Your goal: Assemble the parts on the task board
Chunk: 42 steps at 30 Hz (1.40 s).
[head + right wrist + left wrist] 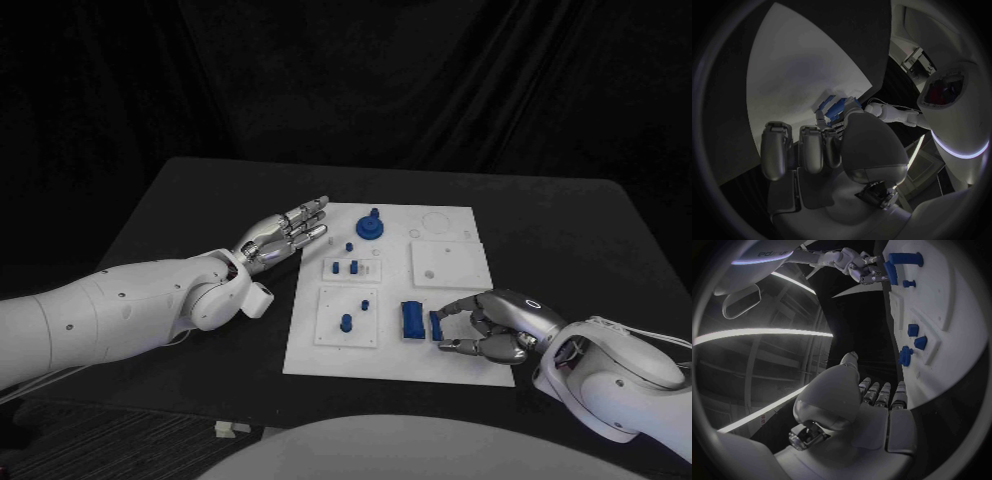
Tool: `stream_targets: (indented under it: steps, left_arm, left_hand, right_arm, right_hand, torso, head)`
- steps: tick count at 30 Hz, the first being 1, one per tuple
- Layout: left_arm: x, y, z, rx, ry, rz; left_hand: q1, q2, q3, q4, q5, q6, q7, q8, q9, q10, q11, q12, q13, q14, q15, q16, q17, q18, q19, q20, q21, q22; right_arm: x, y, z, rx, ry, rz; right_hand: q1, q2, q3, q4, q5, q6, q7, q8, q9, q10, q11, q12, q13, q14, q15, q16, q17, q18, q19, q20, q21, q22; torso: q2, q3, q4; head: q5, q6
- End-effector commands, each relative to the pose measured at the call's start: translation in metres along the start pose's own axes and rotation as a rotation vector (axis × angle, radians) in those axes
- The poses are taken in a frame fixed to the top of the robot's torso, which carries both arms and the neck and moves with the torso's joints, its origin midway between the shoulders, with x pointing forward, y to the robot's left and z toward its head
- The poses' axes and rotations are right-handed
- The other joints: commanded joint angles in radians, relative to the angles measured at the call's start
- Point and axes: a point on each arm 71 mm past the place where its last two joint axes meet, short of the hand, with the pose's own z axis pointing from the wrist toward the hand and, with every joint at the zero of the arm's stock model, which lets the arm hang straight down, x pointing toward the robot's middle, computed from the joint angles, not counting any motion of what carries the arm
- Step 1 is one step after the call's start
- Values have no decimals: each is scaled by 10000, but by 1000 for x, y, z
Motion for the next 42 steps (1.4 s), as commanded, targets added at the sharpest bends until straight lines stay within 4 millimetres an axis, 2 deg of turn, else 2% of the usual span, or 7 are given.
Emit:
stream_targets:
  steps: [1,15,22,27,29,33,42]
  left_arm:
    - [2,-1,1,117,65,-122]
    - [1,-2,-1,283,-33,-64]
    - [0,-5,-5,472,-252,75]
    - [0,-7,-6,623,-340,141]
    - [1,-8,-5,669,-340,146]
    - [3,-8,-3,774,-305,142]
    - [7,-8,1,851,-199,88]
  left_hand:
    - [118,-4,-7,-36,68,11,28,64,17,3,22,-34,-9,-4,73,-36,-16,-129,-10,71,28,11]
    - [88,-17,-3,-53,63,90,58,82,30,3,23,-34,-9,-4,34,-36,-16,-132,-10,39,28,11]
    - [-97,-88,-111,98,3,284,208,127,53,3,-78,-34,-9,-4,-143,-36,-16,-108,-38,-105,5,-8]
    - [-166,-147,-195,262,-80,406,269,144,61,3,-182,-34,-9,-4,-387,-36,-16,-46,-81,-262,-33,-38]
    - [-161,-150,-197,275,-80,409,269,142,60,3,-199,-34,-9,-4,-414,-36,-16,-34,-81,-279,-33,-38]
    - [-133,-154,-193,295,-70,403,249,133,57,3,-255,-34,-9,-4,-474,-36,-16,-11,-81,-321,-33,-38]
    - [-102,-153,-183,301,-55,394,257,126,55,3,-305,-34,-9,-4,-504,-36,-16,3,-81,-343,-33,-38]
  right_arm:
    - [4,-2,0,349,368,-83]
    - [-9,0,-3,-342,-1301,91]
    - [-32,-4,-12,-845,-3405,1222]
    - [-46,-15,-13,-852,-4480,2401]
    - [-48,-19,-13,-865,-4643,2721]
    - [-49,-27,-11,-1014,-4681,3049]
    - [-40,-40,-9,-1134,-4302,3241]
  right_hand:
    - [-26,10,-49,-18,-36,67,-15,50,-14,928,44,-29,2473,769,86,-12,1197,-129,562,84,-40,2283]
    - [-336,28,-150,26,-51,352,136,106,-69,882,171,-78,2408,756,194,-43,1140,-123,550,188,-64,2275]
    - [-1104,57,-78,22,-45,983,369,173,-197,-41,394,-1043,1231,183,406,-1226,-871,248,-241,403,-1691,1718]
    - [-1076,210,-67,12,-60,921,654,-137,-458,-5597,936,-6353,-3946,-3368,1017,-6366,-6884,1383,-4169,1019,-9155,-1182]
    - [-1062,210,-100,15,-17,700,731,-214,-580,-6432,1291,-7287,-4632,-4260,1451,-7492,-7412,1348,-4728,1370,-10337,-1948]
    - [-1028,209,-346,53,547,-280,413,-215,-882,-8531,2667,-9880,-7545,-6308,2789,-10540,-9801,1140,-6078,2540,-13381,-4518]
    - [-397,655,-1594,23,1061,-1037,290,-299,-949,-9966,2849,-10218,-10669,-7797,3201,-12356,-12222,1267,-7250,2942,-14109,-7571]
  torso:
    - [5,2,-8]
    - [-105,-2,-47]
    - [-445,0,-102]
    - [-695,21,-224]
    - [-760,33,-266]
    - [-899,75,-320]
    - [-1077,135,-359]
  head:
    - [2,-2]
    - [18,-2]
    - [-48,-2]
    - [17,-2]
    - [1,-2]
    - [-31,-2]
    - [-112,-2]
